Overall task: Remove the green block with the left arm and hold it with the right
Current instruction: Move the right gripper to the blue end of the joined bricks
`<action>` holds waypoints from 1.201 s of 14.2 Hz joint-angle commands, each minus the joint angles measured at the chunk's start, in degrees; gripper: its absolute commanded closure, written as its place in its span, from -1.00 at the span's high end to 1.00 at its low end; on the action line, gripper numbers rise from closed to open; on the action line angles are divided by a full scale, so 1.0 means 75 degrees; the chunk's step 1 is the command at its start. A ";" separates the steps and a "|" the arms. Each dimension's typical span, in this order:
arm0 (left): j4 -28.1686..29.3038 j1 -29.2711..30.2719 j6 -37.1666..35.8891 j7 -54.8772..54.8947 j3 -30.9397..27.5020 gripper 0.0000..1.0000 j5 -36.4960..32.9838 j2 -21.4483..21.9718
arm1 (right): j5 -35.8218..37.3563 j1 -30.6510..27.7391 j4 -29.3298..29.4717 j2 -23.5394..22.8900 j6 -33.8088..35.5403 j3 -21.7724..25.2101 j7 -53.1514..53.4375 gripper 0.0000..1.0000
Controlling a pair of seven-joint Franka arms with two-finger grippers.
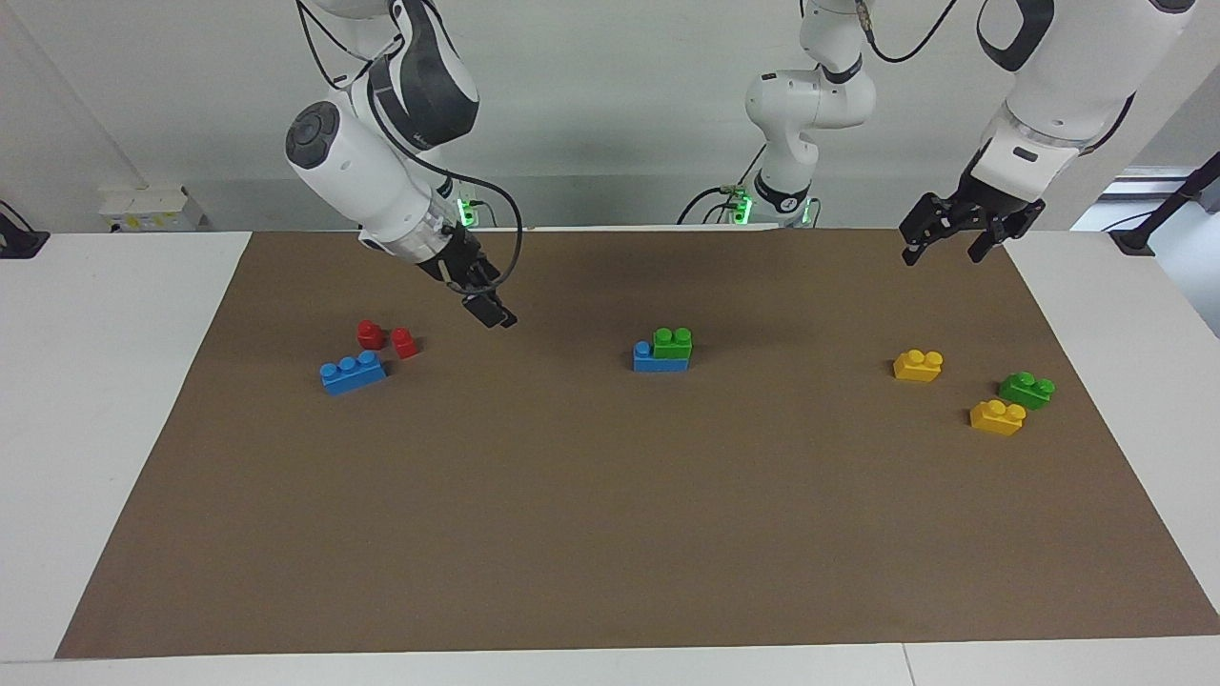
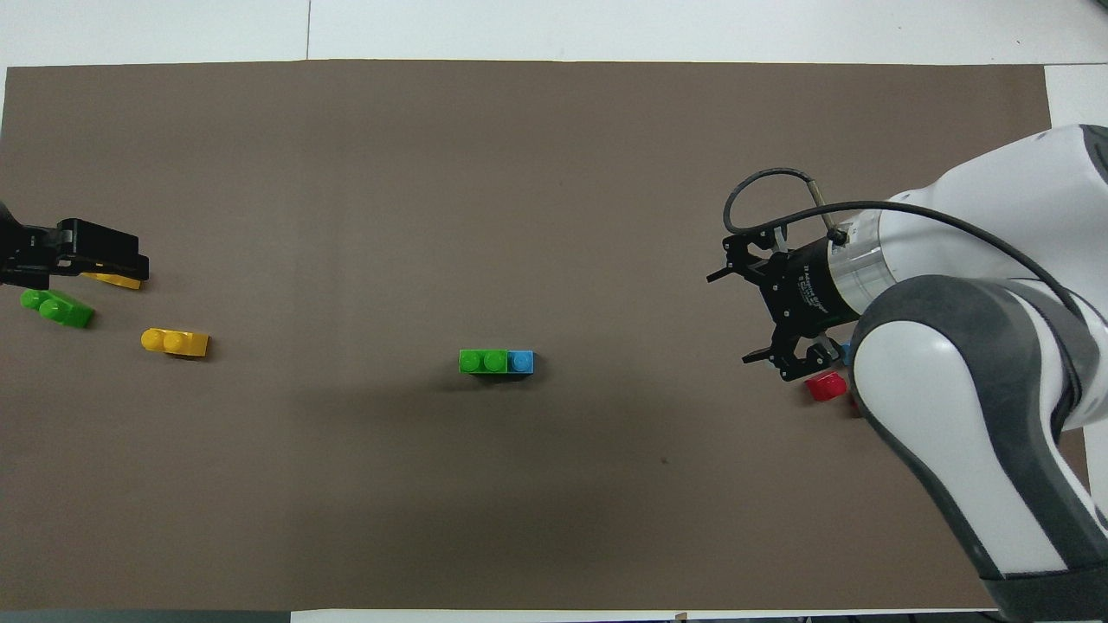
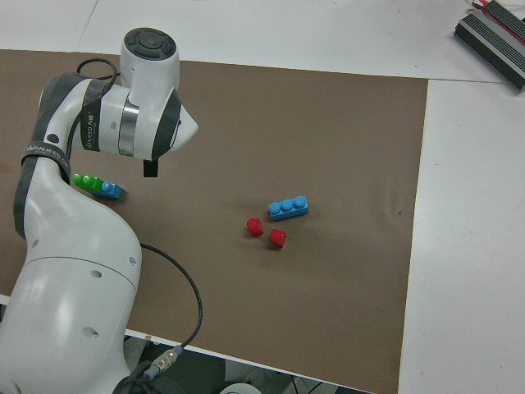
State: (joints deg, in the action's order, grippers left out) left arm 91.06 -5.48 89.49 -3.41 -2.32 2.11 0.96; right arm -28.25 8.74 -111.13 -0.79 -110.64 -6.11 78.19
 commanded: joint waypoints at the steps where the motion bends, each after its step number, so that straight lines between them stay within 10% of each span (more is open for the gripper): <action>1: 0.0327 0.0086 -0.0002 -0.0269 0.0051 1.00 0.0070 0.0270 | -0.0416 0.0332 -0.0580 -0.0012 -0.0901 0.0006 0.0401 0.92; 17: 0.2424 -0.2034 0.1121 -0.8609 0.0133 1.00 0.0421 0.1302 | -0.2116 0.2103 -0.1777 -0.1195 -0.4302 -0.0006 0.0672 0.93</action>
State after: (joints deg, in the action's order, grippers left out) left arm 105.58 -18.95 94.06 -59.88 -0.56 4.00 8.30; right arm -42.43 23.42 -124.22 -8.30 -140.57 -6.12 82.76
